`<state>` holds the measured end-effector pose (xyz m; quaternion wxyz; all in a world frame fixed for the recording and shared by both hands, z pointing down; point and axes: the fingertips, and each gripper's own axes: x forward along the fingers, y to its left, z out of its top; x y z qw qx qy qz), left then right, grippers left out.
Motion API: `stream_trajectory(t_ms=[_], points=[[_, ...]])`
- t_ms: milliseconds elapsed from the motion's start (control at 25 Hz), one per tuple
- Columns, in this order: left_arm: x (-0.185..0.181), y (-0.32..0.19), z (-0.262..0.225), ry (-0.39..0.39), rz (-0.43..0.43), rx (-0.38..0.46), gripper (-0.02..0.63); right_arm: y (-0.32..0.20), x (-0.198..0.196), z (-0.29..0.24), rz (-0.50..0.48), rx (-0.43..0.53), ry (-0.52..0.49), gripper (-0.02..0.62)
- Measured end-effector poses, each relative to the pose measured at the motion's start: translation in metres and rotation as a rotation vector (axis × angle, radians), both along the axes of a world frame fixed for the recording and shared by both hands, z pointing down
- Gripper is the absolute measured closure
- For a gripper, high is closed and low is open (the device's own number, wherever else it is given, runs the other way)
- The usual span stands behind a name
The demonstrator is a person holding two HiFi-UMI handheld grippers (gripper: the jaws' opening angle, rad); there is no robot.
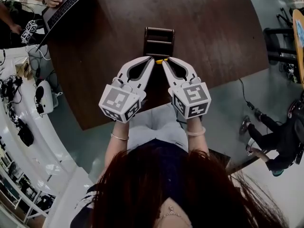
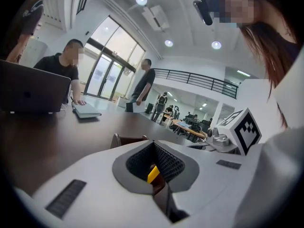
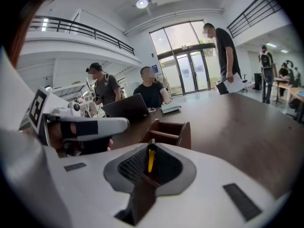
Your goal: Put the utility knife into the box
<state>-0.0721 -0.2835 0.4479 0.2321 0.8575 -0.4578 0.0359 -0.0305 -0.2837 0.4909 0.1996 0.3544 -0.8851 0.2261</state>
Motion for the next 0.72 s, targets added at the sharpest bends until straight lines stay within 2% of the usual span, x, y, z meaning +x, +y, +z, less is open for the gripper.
stream_trajectory(t_ms=[320,720], points=[[0.004,0.001,0.017,0.006,0.017,-0.036,0.612,0.008,0.002,0.035,-0.007,-0.026,0.061,0.543],[0.007,-0.001,0.012,0.02,0.054,-0.03,0.612,0.009,0.003,0.027,0.007,-0.025,0.085,0.543]])
